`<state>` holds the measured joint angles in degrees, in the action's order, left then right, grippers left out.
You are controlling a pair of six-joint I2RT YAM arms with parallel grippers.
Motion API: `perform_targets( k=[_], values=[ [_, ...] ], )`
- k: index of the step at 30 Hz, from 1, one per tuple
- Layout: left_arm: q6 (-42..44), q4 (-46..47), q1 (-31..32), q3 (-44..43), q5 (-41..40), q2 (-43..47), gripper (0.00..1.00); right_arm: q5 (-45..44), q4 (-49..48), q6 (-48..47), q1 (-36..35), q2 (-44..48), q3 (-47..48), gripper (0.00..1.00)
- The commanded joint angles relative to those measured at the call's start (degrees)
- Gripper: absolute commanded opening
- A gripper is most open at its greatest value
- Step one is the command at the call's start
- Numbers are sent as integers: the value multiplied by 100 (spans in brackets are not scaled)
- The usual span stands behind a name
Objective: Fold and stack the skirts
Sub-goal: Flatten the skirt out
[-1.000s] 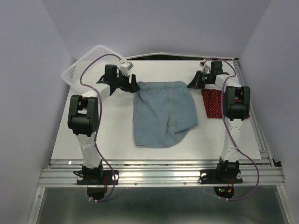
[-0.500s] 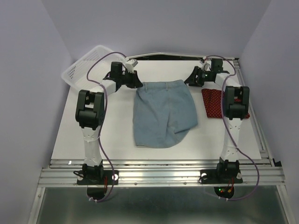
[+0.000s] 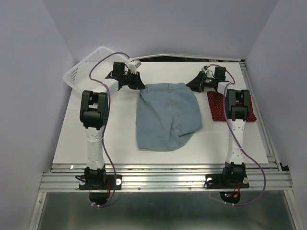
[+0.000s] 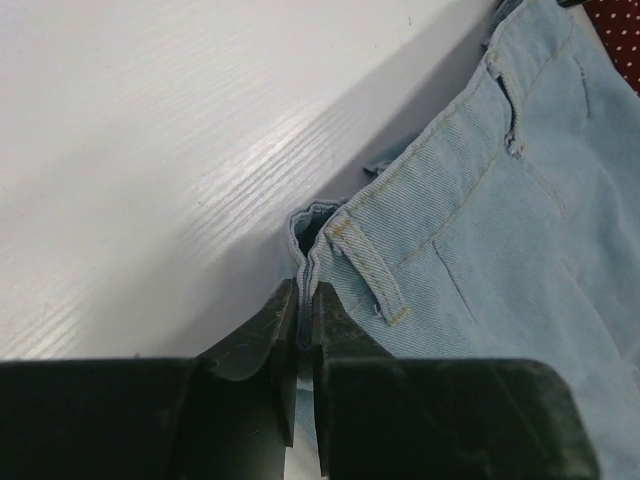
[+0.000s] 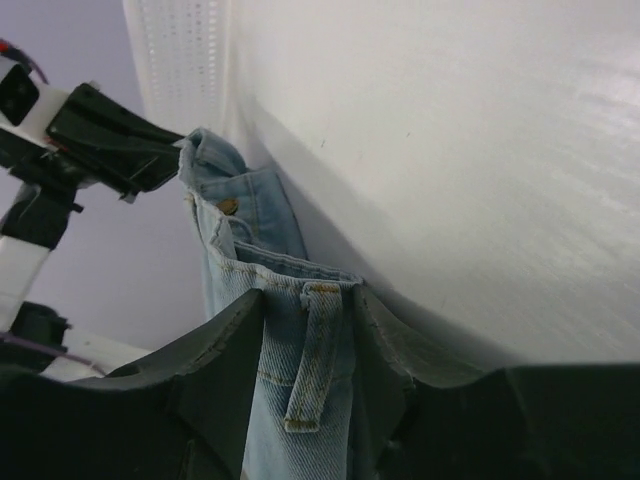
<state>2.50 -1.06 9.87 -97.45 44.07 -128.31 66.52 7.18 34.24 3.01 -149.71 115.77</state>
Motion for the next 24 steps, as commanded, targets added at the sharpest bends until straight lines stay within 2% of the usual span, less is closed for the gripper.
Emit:
perform_targets(
  k=[1, 2, 3, 5, 6, 7, 15, 17, 18, 19, 20, 21, 23, 24],
  values=[
    [277, -254, -46, -327, 84, 8, 0, 941, -2610, 1935, 16, 82, -528, 46],
    [286, -298, -46, -380, 84, -18, 0, 1011, -2886, 2146, 16, 126, -607, 45],
    [303, -333, -46, -415, 58, -27, 0, 1125, -3420, 2470, 16, 196, -782, 38],
    [312, -351, -55, -433, 40, -27, 0, 1170, -3662, 2579, 16, 275, -915, 20],
    [304, -351, -55, -442, 31, -19, 0, 1179, -3671, 2579, 16, 328, -959, 3],
    [312, -386, -64, -450, 14, 34, 0, 1170, -3706, 2553, 16, 459, -1055, 1],
    [785, -851, -239, -433, 22, 824, 0, 539, -3689, 2027, 279, 1628, -1539, 1],
    [1162, -1080, -257, -450, 57, 1254, 0, 153, -3173, 1466, 367, 2155, -1575, 1],
    [1304, -1176, -266, -476, 101, 1395, 0, -32, -2779, 697, 367, 2348, -1540, 1],
    [1436, -1264, -266, -520, 197, 1518, 0, -260, -2383, 307, 367, 2550, -1539, 1],
    [1550, -1500, -266, -695, 337, 1720, 0, -524, -1657, -63, 367, 2978, -1522, 1],
    [1786, -1668, -275, -853, 652, 1791, 0, -1161, -1354, -519, 367, 3183, -1478, 1],
    [1911, -2045, -292, -1370, 1066, 1897, 0, -1667, -992, -786, 367, 3682, -1495, 1],
    [1938, -2143, -293, -1573, 1416, 1915, 0, -2234, -895, -1083, 367, 3851, -1469, 1]
  ],
)
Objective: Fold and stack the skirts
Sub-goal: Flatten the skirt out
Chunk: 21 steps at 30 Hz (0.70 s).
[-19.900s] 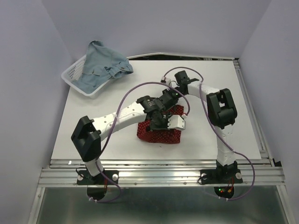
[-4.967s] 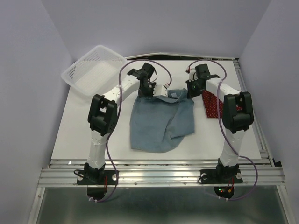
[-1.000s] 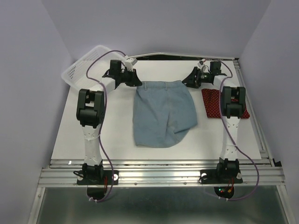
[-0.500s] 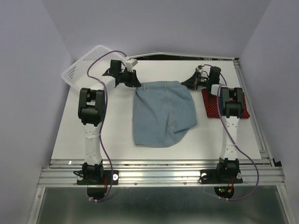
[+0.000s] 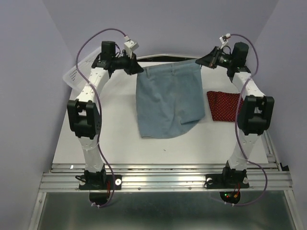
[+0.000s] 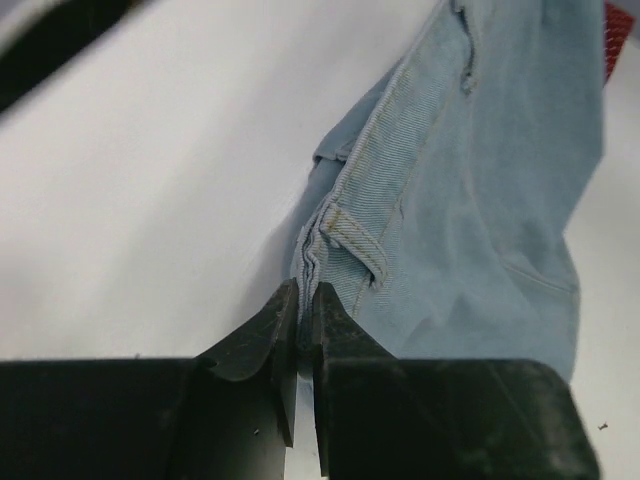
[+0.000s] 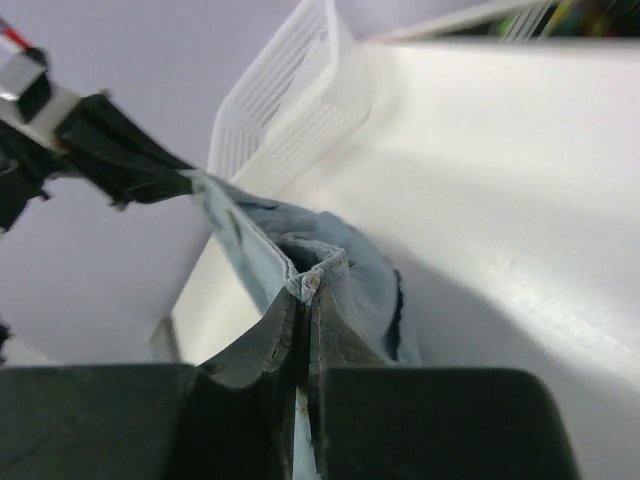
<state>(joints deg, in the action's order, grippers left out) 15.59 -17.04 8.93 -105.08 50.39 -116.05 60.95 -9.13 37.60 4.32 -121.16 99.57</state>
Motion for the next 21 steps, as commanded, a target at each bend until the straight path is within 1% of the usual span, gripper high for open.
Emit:
perform_targets(
  k=[1, 2, 4, 6, 7, 10, 11, 12, 13, 14, 17, 19, 21],
  values=[
    [585, -625, -225, -995, 910, 706, 0, -1883, 850, -1518, 236, 1129, 168, 1],
    [533, -704, -242, -1354, 1137, 715, 0, -2189, 868, -1728, 236, 1400, 168, 1],
    [340, -713, -304, -1594, 1358, 759, 0, -2542, 895, -1940, 236, 1656, 177, 1],
    [347, -766, -391, -1604, 1552, 969, 0, -3050, 895, -2290, 236, 2120, 28, 1],
    [417, -818, -409, -1534, 1535, 1066, 0, -3158, 895, -2441, 289, 2289, -77, 1],
    [1347, -1494, -418, -1121, 1018, 1566, 0, -3554, 895, -2837, 289, 2885, -586, 1],
    [1619, -1591, -427, -711, 834, 1907, 0, -3546, 895, -2916, 289, 3027, -823, 1],
    [1718, -1592, -444, -455, 797, 2102, 0, -3459, 895, -2995, 289, 3150, -921, 1],
    [1745, -1505, -479, 26, 788, 2278, 0, -3406, 895, -3013, 289, 3395, -1035, 1],
    [1710, -1417, -497, 240, 797, 2636, 0, -3336, 895, -3013, 289, 3502, -1114, 1],
    [1395, -1032, -533, 855, 867, 3165, 0, -3116, 895, -3048, 289, 3740, -1282, 1],
    [1123, -794, -533, 1059, 937, 3325, 0, -3150, 1079, -3110, 289, 3732, -1282, 1],
    [859, -363, -533, 1165, 841, 3361, 0, -3185, 1097, -3136, 289, 3592, -1247, 1]
  ],
)
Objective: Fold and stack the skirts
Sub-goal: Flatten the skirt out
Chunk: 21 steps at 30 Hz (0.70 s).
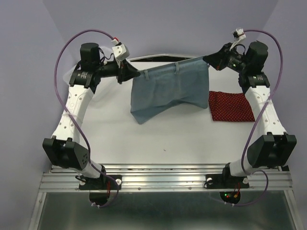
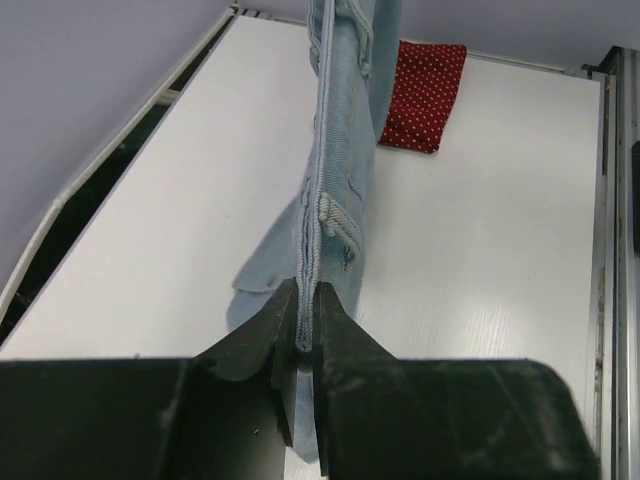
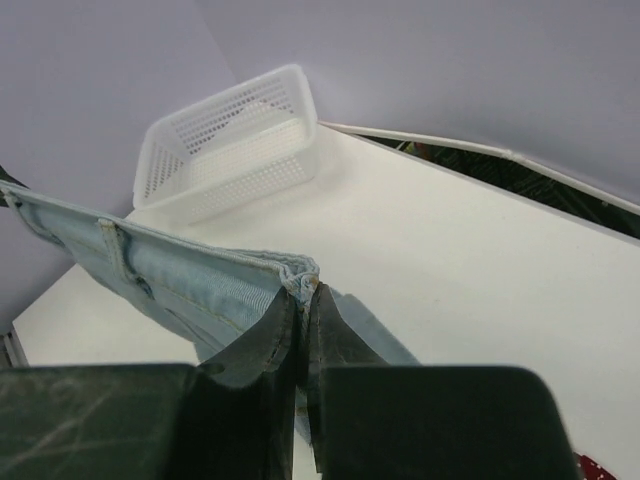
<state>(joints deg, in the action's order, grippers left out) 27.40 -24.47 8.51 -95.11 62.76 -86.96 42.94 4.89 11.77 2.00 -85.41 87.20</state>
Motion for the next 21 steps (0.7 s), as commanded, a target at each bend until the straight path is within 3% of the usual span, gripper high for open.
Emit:
perform_targets(
  k=[1, 7, 10, 13, 14, 15, 17, 21],
  values=[
    [-566, 486, -491, 142, -431, 399, 0, -1402, -260, -536, 521, -72, 121, 1],
    [-1095, 935, -491, -788, -791, -908, 0, -1464, -409, -255, 521, -1301, 858, 1],
    [-1368, 1084, -491, -2303, -967, -2285, 0, -1534, -401, -44, 521, -2213, 2015, 1],
    [-1710, 1163, -500, -3528, -1081, -3140, 0, -1657, -392, 167, 521, -3085, 2861, 1],
    [-1816, 1373, -500, -4306, -1151, -3604, 0, -1701, -366, 203, 521, -3253, 3169, 1],
    [-1939, 1566, -517, -4645, -1187, -3800, 0, -1771, -348, 238, 521, -3428, 3816, 1],
    [-2369, 2379, -544, -5007, -1275, -3995, 0, -1973, -269, 273, 521, -3841, 4452, 1],
    [-2669, 3719, -614, -4676, -1258, -3663, 0, -2080, -647, 370, 521, -3703, 4911, 1]
  ],
)
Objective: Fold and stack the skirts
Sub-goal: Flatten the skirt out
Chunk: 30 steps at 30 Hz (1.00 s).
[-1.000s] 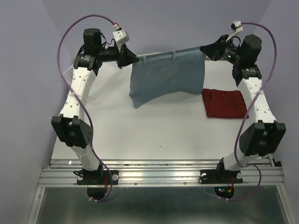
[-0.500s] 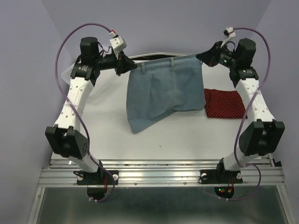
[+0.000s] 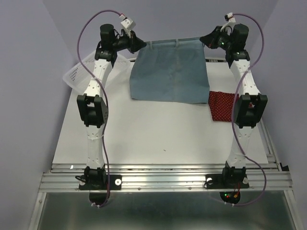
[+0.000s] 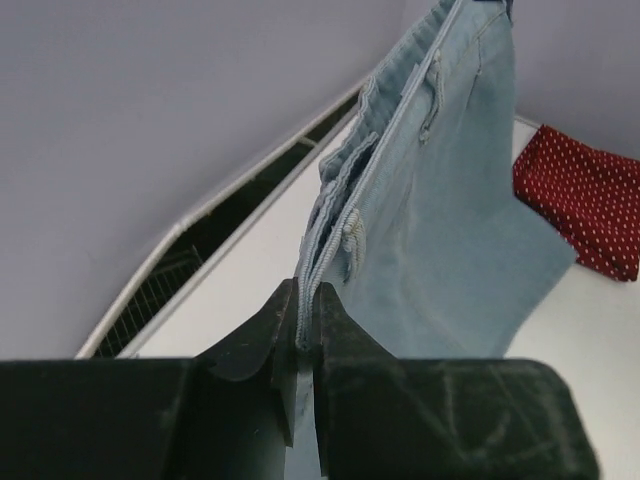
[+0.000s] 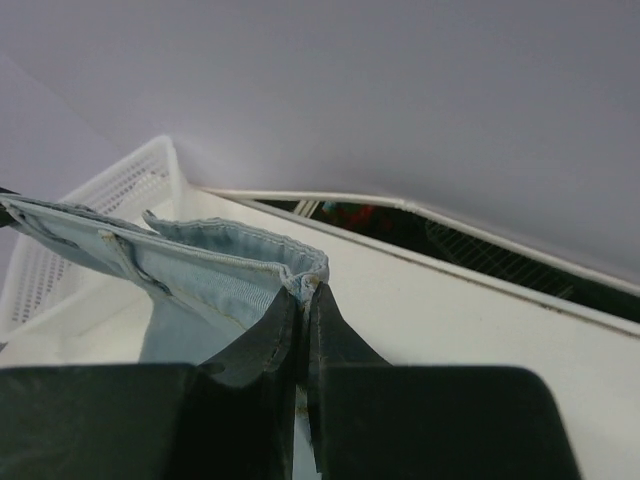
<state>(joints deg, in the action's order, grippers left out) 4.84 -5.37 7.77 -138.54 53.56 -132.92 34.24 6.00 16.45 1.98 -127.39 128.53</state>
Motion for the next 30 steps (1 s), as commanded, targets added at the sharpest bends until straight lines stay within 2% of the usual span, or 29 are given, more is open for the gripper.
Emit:
perform_targets(
  k=[1, 4, 5, 6, 10, 11, 12, 13, 14, 15, 16, 17, 18, 19, 20, 21, 22, 25, 26, 27, 28, 29, 30],
  values=[
    [-449, 2020, -566, -158, -294, 1074, 0, -1122, -767, -63, 523, 583, 753, 1],
    [-370, 2505, -689, 738, -119, 1663, 0, -674, -1125, -1, 523, 1259, 114, 1],
    [-152, 2488, -724, 1219, -5, 1908, 0, -534, -1554, -27, 471, 1478, -672, 1],
    [33, 2401, -733, 1494, 266, 2024, 0, -367, -1697, -97, 470, 1681, -1054, 1],
    [1262, 1821, -909, 3058, 787, 2656, 0, 477, -1804, -1027, 356, 2604, -2978, 1],
    [1604, 1359, -918, 3722, 857, 2927, 0, 548, -1821, -1221, 356, 2762, -3435, 1],
    [2565, 954, -918, 4033, 962, 3052, 0, 584, -1822, -1388, 356, 2894, -4310, 1],
    [3175, 515, -909, 4306, 1015, 3157, 0, 784, -1804, -1886, 356, 3017, -4719, 1],
    [4321, -490, -918, 4840, 990, 3359, 0, 925, -1604, -2430, 286, 3227, -5410, 1],
    [4332, -1005, -909, 5115, 946, 3448, 0, 1005, -1471, -2436, 286, 3351, -5417, 1],
    [6290, -2115, -900, 5588, 789, 3562, 8, 1293, -1192, -3306, 225, 3570, -6314, 1],
    [6310, -2561, -900, 5592, 788, 3615, 8, 1296, -989, -3315, 224, 3694, -6323, 1],
    [6754, -2940, -909, 6114, 683, 3676, 11, 1374, -795, -3610, 163, 3835, -6558, 1],
    [7585, -3292, -900, 6363, 656, 3738, 17, 1427, -445, -4057, 110, 3984, -7039, 1],
    [8002, -3670, -900, 6653, 656, 3834, 22, 1462, -285, -4288, 110, 4159, -7252, 1],
    [8415, -4369, -900, 7134, 717, 4035, 32, 1532, -144, -4743, 110, 4535, -7637, 6],
    [8854, -4620, -900, 7357, 752, 4159, 38, 1551, 109, -4878, 110, 4748, -7815, 6],
    [9077, -5070, -813, 8122, 875, 4827, 41, 1594, 680, -5475, 110, 5504, -8263, 6],
    [9157, -5149, -812, 8271, 849, 5011, 41, 1629, 857, -5651, 110, 5663, -8335, 10],
    [9192, -5220, -560, 8525, 719, 5361, 45, 1639, 1068, -5905, 110, 5795, -8388, 20],
    [9280, -5281, -488, 8606, 621, 5512, 57, 1665, 1340, -6369, 110, 6005, -8406, 63],
    [9315, -5290, -478, 8685, 542, 5679, 59, 1630, 1682, -6399, 110, 6068, -8414, 78],
    [8924, -5038, -478, 8730, 463, 5933, 59, 1525, 1650, -6234, 110, 6138, -8414, 87]
  ],
)
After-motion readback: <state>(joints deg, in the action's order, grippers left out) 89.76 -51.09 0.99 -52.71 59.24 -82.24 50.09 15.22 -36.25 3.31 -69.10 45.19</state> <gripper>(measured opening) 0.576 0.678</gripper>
